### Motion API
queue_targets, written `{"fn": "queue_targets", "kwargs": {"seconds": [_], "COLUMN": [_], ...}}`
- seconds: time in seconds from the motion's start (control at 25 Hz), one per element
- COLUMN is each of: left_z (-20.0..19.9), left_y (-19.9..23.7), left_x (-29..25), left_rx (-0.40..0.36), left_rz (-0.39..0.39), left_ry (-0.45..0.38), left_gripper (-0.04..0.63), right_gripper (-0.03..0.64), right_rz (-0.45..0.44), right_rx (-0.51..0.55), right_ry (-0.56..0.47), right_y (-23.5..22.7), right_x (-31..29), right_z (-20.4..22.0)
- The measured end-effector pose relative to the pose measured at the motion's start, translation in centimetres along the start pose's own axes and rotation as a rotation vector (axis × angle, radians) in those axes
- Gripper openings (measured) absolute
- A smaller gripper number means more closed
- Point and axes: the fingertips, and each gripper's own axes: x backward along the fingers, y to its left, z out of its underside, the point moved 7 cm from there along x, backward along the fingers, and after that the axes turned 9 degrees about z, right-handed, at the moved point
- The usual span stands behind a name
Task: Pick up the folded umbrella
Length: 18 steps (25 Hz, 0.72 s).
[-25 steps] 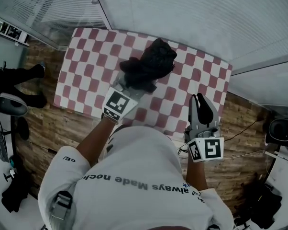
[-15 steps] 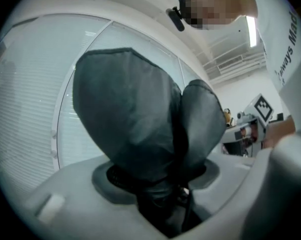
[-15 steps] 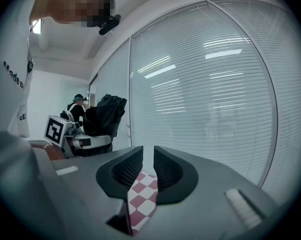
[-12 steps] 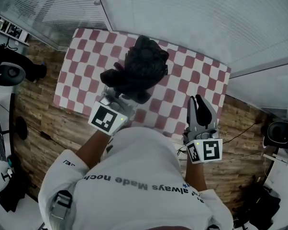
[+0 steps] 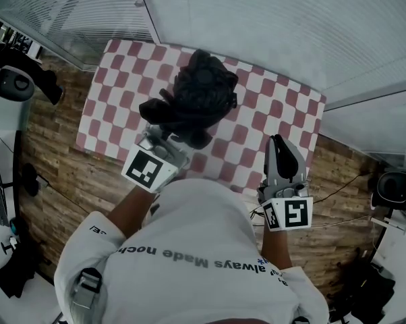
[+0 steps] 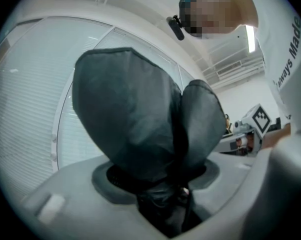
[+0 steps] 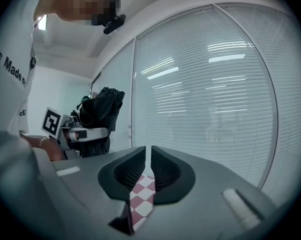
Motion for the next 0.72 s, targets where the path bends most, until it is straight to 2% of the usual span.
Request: {"fn": "queue_targets", "kwargs": {"seconds": [0.72], "left_z": [-0.13], "left_y": [-0.32], "left_x": [0.72], "left_rx": [0.002], "left_rz": [0.002], "left_ry": [0.001], "left_gripper": [0.253], "right_gripper": [0.035], "right_rz": [0.000], "right_rx": [0.004], "right_ry": [-0.005], "right_y": [0.64], "right_x": [0.68], "right_z": [-0.09]}}
